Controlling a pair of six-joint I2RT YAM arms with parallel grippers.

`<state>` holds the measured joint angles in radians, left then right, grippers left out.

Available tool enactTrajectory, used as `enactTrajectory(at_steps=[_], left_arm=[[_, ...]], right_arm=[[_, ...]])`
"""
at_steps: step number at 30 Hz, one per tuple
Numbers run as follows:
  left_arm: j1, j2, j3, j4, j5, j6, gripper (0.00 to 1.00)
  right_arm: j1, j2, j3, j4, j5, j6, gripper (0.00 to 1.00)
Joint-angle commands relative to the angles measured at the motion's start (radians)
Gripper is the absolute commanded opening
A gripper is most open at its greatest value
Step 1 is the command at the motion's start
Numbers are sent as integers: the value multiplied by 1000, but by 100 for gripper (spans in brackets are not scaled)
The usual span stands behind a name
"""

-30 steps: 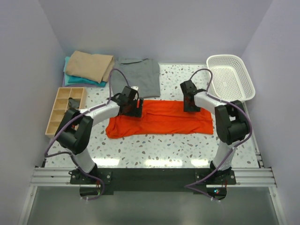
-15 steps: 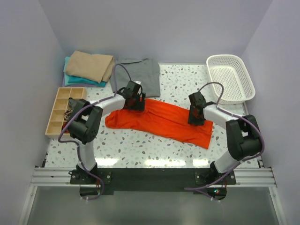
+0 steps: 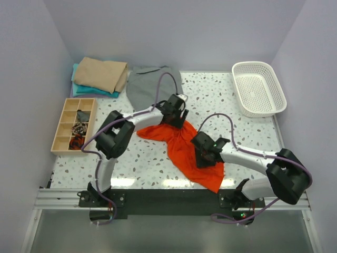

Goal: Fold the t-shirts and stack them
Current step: Fold the tshirt

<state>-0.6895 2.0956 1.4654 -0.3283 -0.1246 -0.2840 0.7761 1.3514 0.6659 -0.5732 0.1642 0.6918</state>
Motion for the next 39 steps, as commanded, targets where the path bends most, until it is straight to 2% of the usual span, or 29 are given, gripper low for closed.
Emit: enactTrajectory(at_steps=[1, 7, 9, 12, 15, 16, 19, 22, 23, 27, 28, 30, 31, 35, 38, 39], left_arm=[[-122, 109, 38, -77, 154, -11, 78], [-150, 159, 192, -136, 201, 9, 77], [-177, 141, 194, -161, 186, 25, 78], [-185, 136, 206, -112, 275, 46, 79], [-183, 217, 335, -135, 304, 80, 79], [-180, 274, 427, -147, 363, 115, 79], [-180, 387, 649, -218, 414, 138, 79], [-179, 423, 739, -210, 431, 160, 80], [-176, 423, 750, -210, 431, 166, 80], [-159, 345, 684, -215, 373, 184, 81], [-156, 278, 594, -175, 337, 181, 81], [-137, 206, 508, -131, 301, 174, 82], [-128, 140, 437, -85, 281, 157, 82], [-74, 35, 360, -43, 212, 132, 83], [-35, 1, 308, -26, 200, 123, 83], [-27, -5, 294, -17, 201, 117, 84]], right_arm=[[159, -1, -80, -90, -60, 193, 41], [408, -14, -32, -114, -81, 290, 42], [492, 31, 24, -155, -80, 299, 42], [580, 101, 104, -194, -20, 311, 45], [594, 150, 170, -189, 21, 276, 45], [595, 156, 190, -203, 49, 273, 46], [592, 173, 262, -218, 74, 226, 50], [592, 196, 340, -252, 121, 189, 51], [592, 199, 359, -295, 150, 186, 54], [575, 157, 467, -430, 325, 173, 58], [565, 111, 478, -454, 400, 179, 59], [522, 46, 497, -519, 458, 193, 60], [505, 13, 495, -524, 484, 192, 60], [363, -173, 427, -530, 615, 193, 61], [280, -233, 388, -457, 640, 155, 64], [215, -259, 361, -412, 605, 84, 65]])
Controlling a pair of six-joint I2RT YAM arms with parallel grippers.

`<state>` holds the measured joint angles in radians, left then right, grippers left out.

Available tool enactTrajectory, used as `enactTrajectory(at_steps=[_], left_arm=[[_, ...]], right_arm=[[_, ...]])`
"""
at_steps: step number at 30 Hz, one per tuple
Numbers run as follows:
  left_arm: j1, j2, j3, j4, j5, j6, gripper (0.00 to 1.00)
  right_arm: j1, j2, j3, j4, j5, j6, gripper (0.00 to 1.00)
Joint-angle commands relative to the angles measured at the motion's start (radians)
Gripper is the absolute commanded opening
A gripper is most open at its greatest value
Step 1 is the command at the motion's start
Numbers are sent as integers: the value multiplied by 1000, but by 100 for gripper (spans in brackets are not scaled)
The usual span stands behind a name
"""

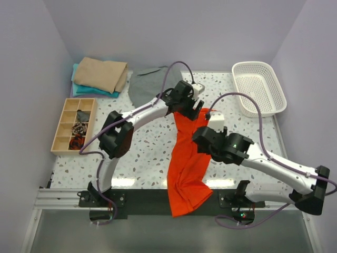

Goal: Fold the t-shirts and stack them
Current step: Fold the tshirt

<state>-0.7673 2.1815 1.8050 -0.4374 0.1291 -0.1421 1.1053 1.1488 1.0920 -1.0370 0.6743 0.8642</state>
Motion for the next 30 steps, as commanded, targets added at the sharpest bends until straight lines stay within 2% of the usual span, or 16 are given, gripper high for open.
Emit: enactTrajectory(at_steps=[1, 6, 11, 17, 21, 30], left_arm=[[59, -106, -90, 127, -51, -37, 84], [86, -92, -142, 175, -2, -73, 84], [91, -69, -183, 224, 43, -103, 84], [114, -57, -219, 246, 58, -119, 85], [126, -55, -236, 243, 46, -123, 85], [172, 79, -144, 233, 101, -128, 85]], right_arm=[[-151, -58, -72, 87, 78, -115, 65], [-393, 41, -90, 314, -37, -261, 67], [-670, 221, -97, 579, -346, -318, 64], [-778, 448, 23, 638, -511, -372, 62], [-825, 523, 49, 661, -571, -369, 62], [-861, 658, 127, 649, -601, -395, 62]])
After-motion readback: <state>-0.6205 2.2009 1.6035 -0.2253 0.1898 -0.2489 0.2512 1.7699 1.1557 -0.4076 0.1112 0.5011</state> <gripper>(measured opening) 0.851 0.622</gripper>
